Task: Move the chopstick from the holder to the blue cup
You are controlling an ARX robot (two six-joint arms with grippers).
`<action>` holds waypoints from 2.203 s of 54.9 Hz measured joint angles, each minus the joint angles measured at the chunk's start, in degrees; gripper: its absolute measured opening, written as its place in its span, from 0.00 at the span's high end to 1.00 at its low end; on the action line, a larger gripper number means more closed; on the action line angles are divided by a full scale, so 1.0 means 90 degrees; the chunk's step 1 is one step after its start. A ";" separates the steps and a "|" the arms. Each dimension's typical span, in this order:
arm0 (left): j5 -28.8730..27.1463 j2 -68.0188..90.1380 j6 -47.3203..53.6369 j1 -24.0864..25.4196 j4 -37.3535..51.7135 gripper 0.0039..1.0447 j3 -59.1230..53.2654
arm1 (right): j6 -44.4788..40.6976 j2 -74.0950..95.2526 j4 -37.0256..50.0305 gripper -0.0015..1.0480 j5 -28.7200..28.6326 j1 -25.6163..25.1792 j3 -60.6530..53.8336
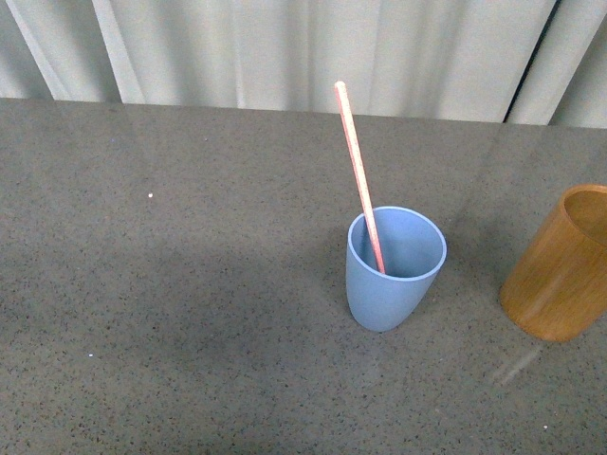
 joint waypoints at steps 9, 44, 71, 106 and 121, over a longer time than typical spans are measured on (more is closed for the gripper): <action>0.0005 -0.0002 0.0000 0.0000 0.0000 0.06 0.0000 | -0.0034 -0.0512 0.0075 0.59 -0.0046 -0.0029 -0.0381; 0.0005 -0.0002 0.0000 0.0000 0.0000 0.06 0.0002 | -0.0053 -0.2147 -0.0765 0.99 -0.0051 -0.0039 -0.1064; 0.0005 -0.0002 0.0000 0.0000 0.0000 0.06 0.0002 | -0.0053 -0.3198 -0.1775 0.99 -0.0046 -0.0039 -0.1064; 0.0005 -0.0005 0.0000 0.0000 0.0000 0.06 0.0002 | -0.0053 -0.4595 -0.3213 0.99 -0.0036 -0.0039 -0.1059; 0.0005 -0.0007 0.0000 0.0000 0.0000 0.06 0.0002 | -0.0053 -0.4595 -0.3213 0.64 -0.0039 -0.0039 -0.1059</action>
